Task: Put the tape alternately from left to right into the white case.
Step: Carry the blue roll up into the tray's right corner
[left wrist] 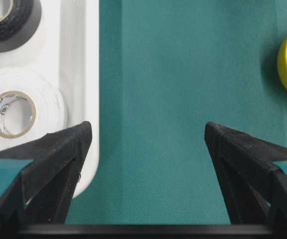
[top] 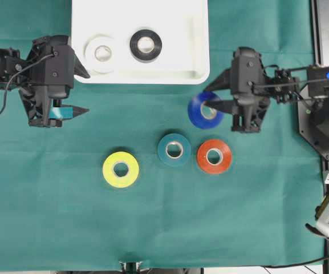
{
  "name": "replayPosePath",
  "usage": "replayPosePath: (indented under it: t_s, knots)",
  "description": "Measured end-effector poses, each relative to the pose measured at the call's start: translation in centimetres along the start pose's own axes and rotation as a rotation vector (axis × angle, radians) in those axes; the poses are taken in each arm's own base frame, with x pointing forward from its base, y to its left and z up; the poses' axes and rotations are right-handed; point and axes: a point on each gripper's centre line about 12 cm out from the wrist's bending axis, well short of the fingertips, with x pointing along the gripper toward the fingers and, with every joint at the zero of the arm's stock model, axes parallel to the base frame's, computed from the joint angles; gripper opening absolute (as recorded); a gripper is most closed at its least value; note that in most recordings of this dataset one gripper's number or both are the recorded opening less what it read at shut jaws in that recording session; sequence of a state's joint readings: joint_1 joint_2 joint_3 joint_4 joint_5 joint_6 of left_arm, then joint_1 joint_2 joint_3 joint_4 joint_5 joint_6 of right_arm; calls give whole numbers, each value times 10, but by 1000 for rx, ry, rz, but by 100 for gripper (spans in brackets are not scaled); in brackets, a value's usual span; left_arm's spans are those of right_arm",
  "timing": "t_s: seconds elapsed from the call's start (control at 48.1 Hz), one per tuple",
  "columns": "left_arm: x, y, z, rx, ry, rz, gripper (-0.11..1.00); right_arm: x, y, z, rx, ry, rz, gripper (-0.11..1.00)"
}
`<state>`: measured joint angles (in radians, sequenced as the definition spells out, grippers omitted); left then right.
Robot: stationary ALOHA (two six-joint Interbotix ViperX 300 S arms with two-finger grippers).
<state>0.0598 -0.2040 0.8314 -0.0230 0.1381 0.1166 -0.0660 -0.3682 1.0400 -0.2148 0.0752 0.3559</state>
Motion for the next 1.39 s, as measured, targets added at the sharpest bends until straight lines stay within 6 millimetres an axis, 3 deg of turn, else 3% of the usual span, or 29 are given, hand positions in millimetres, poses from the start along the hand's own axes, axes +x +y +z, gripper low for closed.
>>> replayPosePath:
  t_s: [0.665,1.06,1.393]
  knots:
    - [0,0,0,-2,0,0,98,42,-94,45,20,16,-231,1]
    - [0,0,0,1,0,-1,98,55,-146,48,77,45,-327,1]
    - [0,0,0,0,0,0,98,62,-166,47,111,60,-357,1]
